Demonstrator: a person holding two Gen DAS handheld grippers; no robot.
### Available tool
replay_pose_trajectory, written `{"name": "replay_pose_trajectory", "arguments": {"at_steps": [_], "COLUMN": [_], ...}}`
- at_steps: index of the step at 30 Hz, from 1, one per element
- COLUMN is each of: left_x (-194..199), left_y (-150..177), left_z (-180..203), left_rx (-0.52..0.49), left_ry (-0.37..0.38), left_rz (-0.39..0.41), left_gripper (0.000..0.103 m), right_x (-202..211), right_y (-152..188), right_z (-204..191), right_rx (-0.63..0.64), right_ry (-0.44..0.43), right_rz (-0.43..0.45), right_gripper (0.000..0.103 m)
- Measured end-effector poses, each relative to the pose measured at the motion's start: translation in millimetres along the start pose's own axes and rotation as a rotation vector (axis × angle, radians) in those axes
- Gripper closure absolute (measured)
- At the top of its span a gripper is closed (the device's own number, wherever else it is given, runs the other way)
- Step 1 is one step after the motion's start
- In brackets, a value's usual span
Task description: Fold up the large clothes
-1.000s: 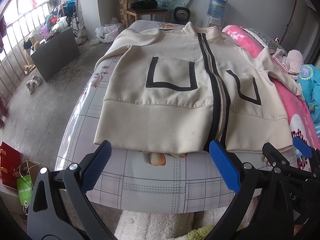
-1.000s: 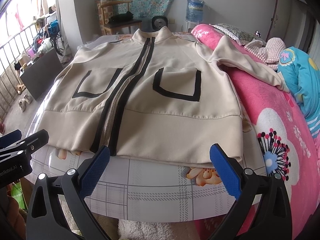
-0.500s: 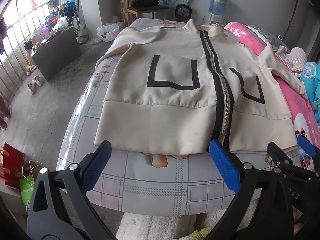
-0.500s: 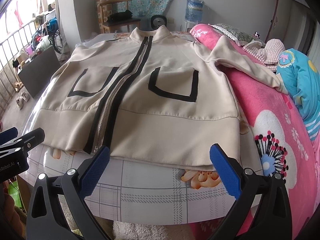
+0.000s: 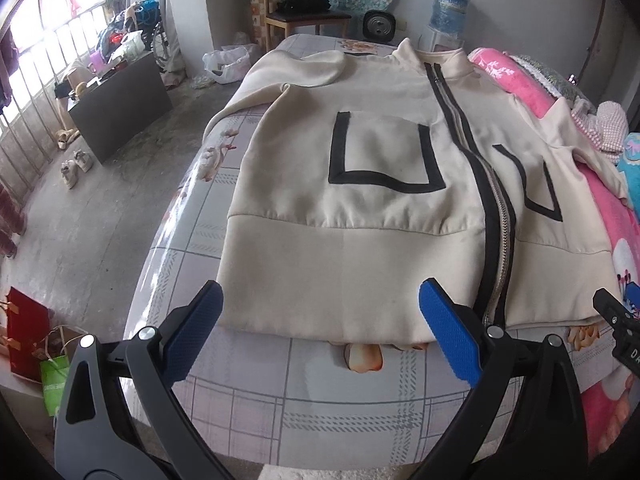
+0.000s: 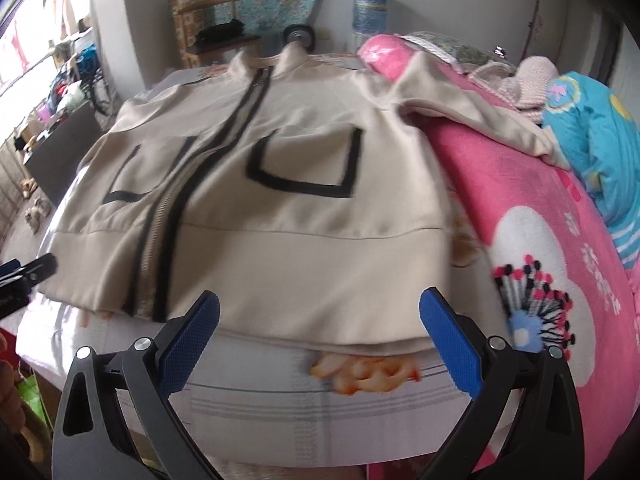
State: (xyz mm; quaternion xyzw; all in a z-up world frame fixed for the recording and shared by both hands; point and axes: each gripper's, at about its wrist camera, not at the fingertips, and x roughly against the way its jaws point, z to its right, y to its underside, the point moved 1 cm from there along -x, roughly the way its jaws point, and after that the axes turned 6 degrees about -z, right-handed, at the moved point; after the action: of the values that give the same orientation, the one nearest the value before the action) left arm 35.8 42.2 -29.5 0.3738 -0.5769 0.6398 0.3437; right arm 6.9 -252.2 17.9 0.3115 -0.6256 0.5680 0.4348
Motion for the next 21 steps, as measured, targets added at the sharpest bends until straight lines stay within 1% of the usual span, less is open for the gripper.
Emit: {"name": "replay_pose_trajectory", "arguments": {"at_steps": [2, 3, 4, 5, 8, 10, 11, 13, 14, 16, 17, 18, 19, 20, 21], "left_x": [-2, -3, -5, -9, -23, -33, -38, -48, -52, -56, -56, -56, -57, -60, -63], "left_y": [-2, -4, -6, -9, -16, -19, -20, -21, -21, -21, -20, -19, -19, -19, -19], "left_z": [-14, -21, -25, -30, -43, -46, -46, -46, -46, -47, -48, -48, -48, -49, -51], "left_rx": [0.021, 0.034, 0.040, 0.041, 0.058, 0.045, 0.036, 0.022, 0.022, 0.026, 0.027, 0.027, 0.025, 0.025, 0.035], "left_ry": [0.071, 0.084, 0.077, 0.052, 0.007, 0.000, -0.003, -0.006, -0.008, -0.012, -0.016, -0.022, -0.023, -0.024, -0.028], "left_rz": [0.026, 0.038, 0.041, 0.033, 0.001, -0.022, -0.030, -0.045, -0.047, -0.044, -0.034, -0.025, -0.025, -0.034, -0.040], "left_gripper": [0.008, 0.008, 0.008, 0.008, 0.008, 0.008, 0.008, 0.008, 0.008, 0.008, 0.011, 0.016, 0.030, 0.039, 0.043], "right_x": [-2, -3, -5, -8, -17, -27, -30, -38, -39, -40, -41, -41, -42, -43, -45], "right_y": [1, 1, 2, 3, 4, 5, 5, 4, 4, 2, 2, 2, 1, 2, 1], "right_z": [19, 29, 38, 45, 55, 60, 61, 61, 60, 58, 57, 57, 56, 56, 56], "right_rx": [-0.041, -0.063, -0.082, -0.095, -0.121, -0.147, -0.154, -0.162, -0.161, -0.149, -0.144, -0.141, -0.140, -0.141, -0.139], "right_ry": [0.007, 0.006, 0.003, 0.000, -0.027, -0.061, -0.066, -0.074, -0.071, -0.074, -0.073, -0.075, -0.079, -0.085, -0.091], "right_rz": [-0.004, -0.008, -0.011, -0.014, -0.035, -0.058, -0.067, -0.080, -0.081, -0.081, -0.082, -0.085, -0.091, -0.095, -0.099], "right_gripper": [0.005, 0.005, 0.005, 0.005, 0.007, 0.014, 0.016, 0.025, 0.027, 0.037, 0.041, 0.048, 0.055, 0.058, 0.063]}}
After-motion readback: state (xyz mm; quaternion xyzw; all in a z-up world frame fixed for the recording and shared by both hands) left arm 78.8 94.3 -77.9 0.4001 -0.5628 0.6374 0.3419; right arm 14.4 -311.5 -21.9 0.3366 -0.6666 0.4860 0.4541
